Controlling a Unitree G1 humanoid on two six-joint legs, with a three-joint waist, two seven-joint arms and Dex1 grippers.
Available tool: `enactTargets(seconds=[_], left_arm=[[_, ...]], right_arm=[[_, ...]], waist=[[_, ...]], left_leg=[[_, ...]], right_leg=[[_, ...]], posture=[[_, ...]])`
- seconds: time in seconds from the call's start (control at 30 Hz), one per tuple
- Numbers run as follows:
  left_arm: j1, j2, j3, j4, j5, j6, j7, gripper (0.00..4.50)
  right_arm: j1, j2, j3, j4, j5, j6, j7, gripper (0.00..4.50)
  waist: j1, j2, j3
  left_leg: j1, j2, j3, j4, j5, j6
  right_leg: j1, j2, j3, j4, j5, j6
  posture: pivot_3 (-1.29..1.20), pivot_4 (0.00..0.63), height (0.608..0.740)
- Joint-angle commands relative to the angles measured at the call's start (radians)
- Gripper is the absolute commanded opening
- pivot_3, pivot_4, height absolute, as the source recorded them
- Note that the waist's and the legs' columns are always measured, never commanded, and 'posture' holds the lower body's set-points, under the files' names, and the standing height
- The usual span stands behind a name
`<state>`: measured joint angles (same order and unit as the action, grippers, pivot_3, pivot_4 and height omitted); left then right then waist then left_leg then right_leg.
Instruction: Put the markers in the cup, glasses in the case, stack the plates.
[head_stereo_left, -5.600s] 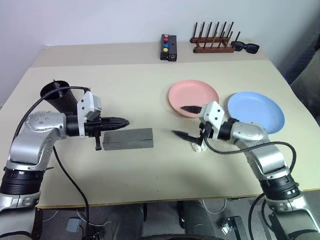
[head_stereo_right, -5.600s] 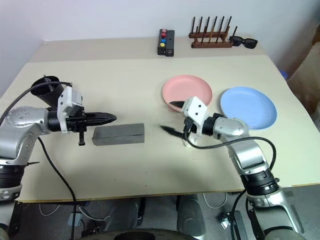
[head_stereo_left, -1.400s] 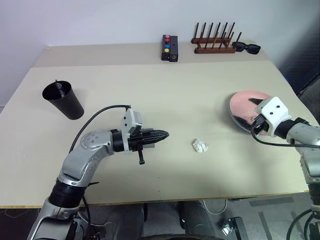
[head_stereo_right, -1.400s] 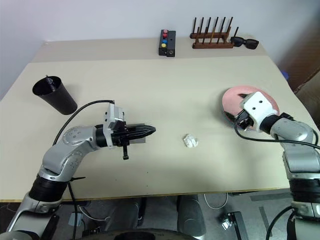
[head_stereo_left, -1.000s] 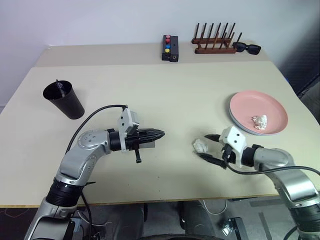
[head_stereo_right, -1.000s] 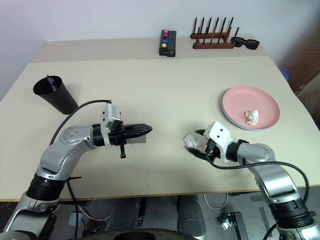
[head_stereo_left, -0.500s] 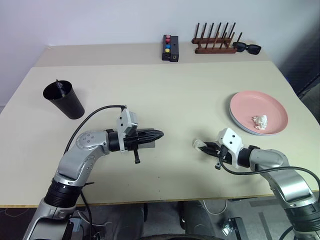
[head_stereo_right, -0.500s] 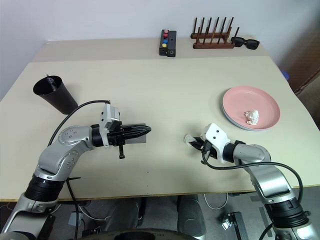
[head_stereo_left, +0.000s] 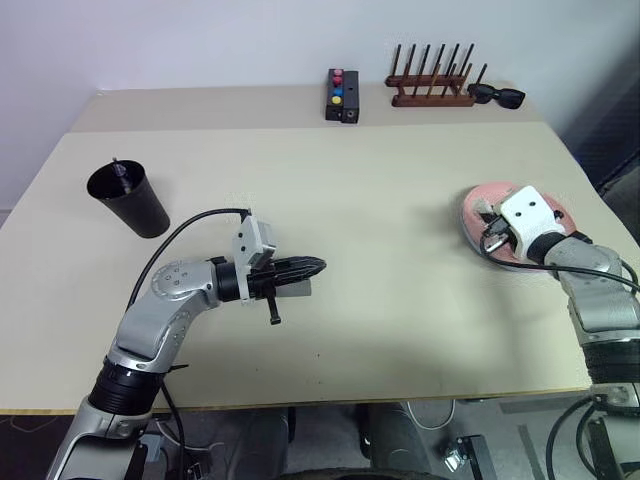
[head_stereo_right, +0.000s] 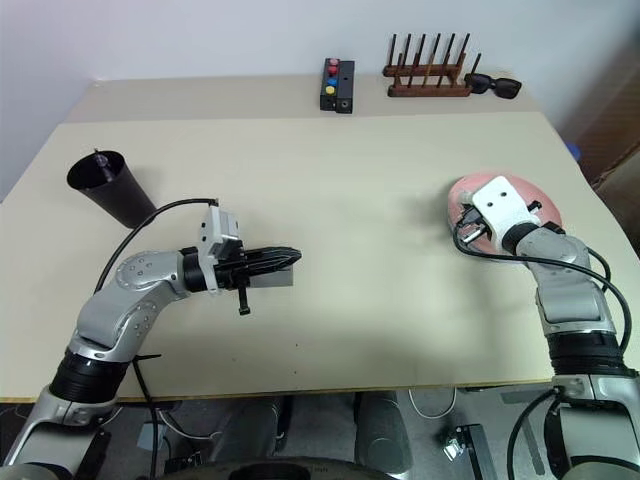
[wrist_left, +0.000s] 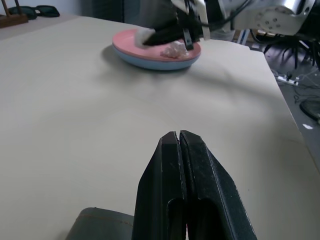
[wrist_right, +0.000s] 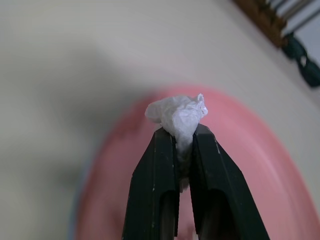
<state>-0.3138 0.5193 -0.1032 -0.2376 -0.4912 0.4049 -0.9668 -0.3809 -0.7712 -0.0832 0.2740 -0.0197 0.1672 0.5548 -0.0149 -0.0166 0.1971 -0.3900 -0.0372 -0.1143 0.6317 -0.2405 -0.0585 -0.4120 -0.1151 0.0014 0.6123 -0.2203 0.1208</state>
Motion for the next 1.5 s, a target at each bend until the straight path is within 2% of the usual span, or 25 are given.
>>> enactTargets(seconds=[0.03,0.1,0.23,0.37,0.47,0.57,0.7,0.83,0.9,1.2,1.5], left_arm=[[0.013,0.008,0.031,-0.038,-0.012,-0.011,0.007,0.00],[0.017,0.008,0.033,-0.043,-0.013,-0.009,0.010,0.00],[0.016,0.009,0.036,-0.043,-0.014,-0.008,0.013,0.00],[0.014,0.012,0.067,-0.035,-0.024,-0.010,0.023,0.00],[0.070,0.048,0.160,-0.060,-0.046,0.003,0.051,0.00],[0.165,0.084,0.256,-0.115,-0.075,0.015,0.076,0.00],[0.307,0.118,0.389,-0.150,-0.084,0.004,0.113,0.00],[0.453,0.110,0.556,-0.133,-0.081,-0.046,0.147,0.00],[0.513,0.111,0.601,-0.130,-0.075,-0.061,0.145,0.00],[0.627,0.105,0.671,-0.096,-0.035,-0.129,0.163,0.00],[0.642,0.113,0.672,-0.091,-0.037,-0.143,0.176,0.00]], right_arm=[[-0.011,-0.032,-0.024,0.008,0.003,-0.032,0.020,0.40],[-0.011,-0.035,-0.028,0.010,0.000,-0.038,0.018,1.13],[-0.015,-0.042,-0.036,0.009,-0.014,-0.062,-0.002,3.09],[-0.005,-0.054,-0.040,-0.007,-0.012,-0.102,0.012,3.09],[0.013,-0.050,-0.067,-0.069,0.067,-0.160,0.085,3.09],[0.057,-0.031,-0.073,-0.160,0.169,-0.171,0.198,3.09],[0.100,-0.006,-0.069,-0.257,0.318,-0.089,0.326,3.09],[0.132,-0.009,-0.059,-0.267,0.377,-0.052,0.423,3.09],[0.125,-0.001,-0.072,-0.251,0.394,-0.044,0.435,3.09],[0.100,0.009,-0.068,-0.131,0.385,-0.088,0.485,3.09],[0.054,0.045,-0.031,-0.111,0.357,-0.072,0.470,3.09]], waist=[[-0.003,0.000,0.000],[-0.003,0.000,0.000],[0.000,0.000,0.000],[0.000,0.000,0.000],[-0.005,0.000,0.000],[-0.009,0.001,0.000],[-0.003,0.001,0.000],[0.004,0.000,0.000],[0.004,0.000,0.000],[0.003,0.000,0.000],[0.001,0.001,0.000]], left_leg=[[0.000,0.000,0.000,0.000,0.000,0.000],[0.000,0.000,0.000,0.000,0.000,0.000],[0.000,0.000,0.000,0.000,0.000,0.000],[0.000,0.000,0.000,0.000,0.000,0.000],[0.000,0.000,0.000,0.000,0.000,0.000],[0.001,0.001,0.000,-0.002,0.000,0.000],[0.001,0.001,0.000,-0.001,0.000,0.001],[0.001,0.001,0.000,0.000,-0.001,0.001],[0.001,0.001,0.000,0.000,-0.001,0.001],[0.000,0.001,0.000,0.000,-0.001,0.000],[0.000,0.001,0.001,0.000,-0.001,0.000]], right_leg=[[0.000,0.000,0.000,0.000,0.000,0.000],[0.000,0.000,0.000,0.000,0.000,0.000],[0.000,0.000,0.000,0.000,0.000,0.000],[0.000,0.000,0.000,0.000,0.000,0.000],[0.000,0.000,0.000,0.000,0.000,0.000],[-0.001,0.001,0.000,0.000,0.000,0.001],[0.000,0.001,0.000,0.000,0.000,0.000],[0.001,0.000,0.000,0.000,-0.001,0.000],[0.001,-0.001,0.000,-0.001,-0.001,0.000],[0.000,-0.001,0.000,-0.001,-0.001,-0.001],[-0.001,-0.001,0.000,-0.001,-0.001,-0.001]], posture=[[0.00,0.150,0.734],[0.00,0.150,0.734],[0.00,0.150,0.734],[0.00,0.150,0.734],[0.00,0.150,0.734],[0.00,0.150,0.734],[0.00,0.150,0.734],[0.00,0.150,0.734],[0.00,0.150,0.734],[0.00,0.150,0.734],[0.00,0.150,0.734]])
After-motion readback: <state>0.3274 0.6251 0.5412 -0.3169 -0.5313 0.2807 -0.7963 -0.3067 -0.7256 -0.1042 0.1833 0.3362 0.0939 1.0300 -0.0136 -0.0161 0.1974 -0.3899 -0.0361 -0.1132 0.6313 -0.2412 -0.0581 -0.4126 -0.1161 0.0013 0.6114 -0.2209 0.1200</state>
